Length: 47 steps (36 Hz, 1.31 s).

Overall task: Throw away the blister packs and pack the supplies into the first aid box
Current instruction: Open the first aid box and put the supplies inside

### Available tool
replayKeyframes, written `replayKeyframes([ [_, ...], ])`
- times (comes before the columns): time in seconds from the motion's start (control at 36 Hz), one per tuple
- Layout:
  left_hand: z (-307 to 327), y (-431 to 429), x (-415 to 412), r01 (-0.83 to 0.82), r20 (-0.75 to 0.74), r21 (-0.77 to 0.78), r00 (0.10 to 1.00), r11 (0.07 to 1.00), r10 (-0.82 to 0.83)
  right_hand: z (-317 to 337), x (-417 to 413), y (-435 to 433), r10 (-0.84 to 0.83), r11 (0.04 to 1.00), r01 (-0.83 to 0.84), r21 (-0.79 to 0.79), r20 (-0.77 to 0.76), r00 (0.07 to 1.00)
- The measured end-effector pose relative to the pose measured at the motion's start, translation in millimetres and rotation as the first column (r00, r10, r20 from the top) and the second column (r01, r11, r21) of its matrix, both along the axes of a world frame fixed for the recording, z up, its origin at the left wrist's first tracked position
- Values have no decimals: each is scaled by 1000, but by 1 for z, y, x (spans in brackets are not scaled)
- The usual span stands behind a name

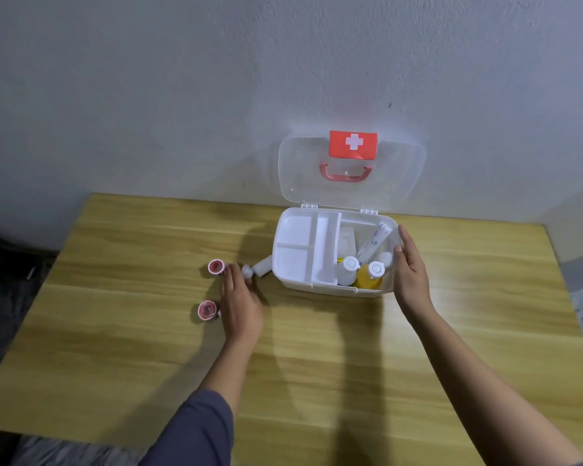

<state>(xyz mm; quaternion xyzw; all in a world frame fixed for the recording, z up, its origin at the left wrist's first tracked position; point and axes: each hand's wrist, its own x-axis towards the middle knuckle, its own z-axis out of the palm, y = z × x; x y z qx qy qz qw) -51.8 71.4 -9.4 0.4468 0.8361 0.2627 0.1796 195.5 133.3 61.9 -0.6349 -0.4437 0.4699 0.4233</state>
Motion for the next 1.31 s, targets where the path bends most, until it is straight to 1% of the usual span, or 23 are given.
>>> replayKeyframes([
  [0.06,2,8,1,-35,31,36,999,999,33,0,0,0,0,1000,0,-3,7,1000],
  [0.11,4,17,2,-32,39,57,999,998,30,0,0,0,-1,1000,1,-4,13,1000],
  [0.25,6,39,0,-80,67,61,995,995,76,-1,1,0,1,1000,-1,-3,11,1000],
  [0.42,5,56,-11,-191,120,178,978,965,171,0,-2,0,-14,1000,14,3,-6,1000],
  [0.53,6,66,-9,-223,164,172,967,959,196,0,-3,0,-23,1000,23,7,-7,1000],
  [0.67,2,70,6,-117,215,83,972,990,97,-2,-3,0,-24,1000,24,1,6,1000],
  [0.78,0,61,10,-41,177,33,984,999,34,-2,-1,0,-15,1000,15,-3,12,1000],
  [0.86,-3,56,4,5,193,3,981,1000,-5,-2,-2,0,-18,1000,18,-5,13,1000],
  [1.03,-3,47,-10,129,170,44,976,991,-135,-3,-3,0,-31,999,31,-7,15,999],
  [1.14,-1,42,-17,172,124,89,975,981,-182,-4,-2,0,-30,1000,30,-8,16,999],
  [1.31,-3,34,-18,257,60,96,963,962,-263,-3,-3,0,-34,999,35,-12,12,999],
])
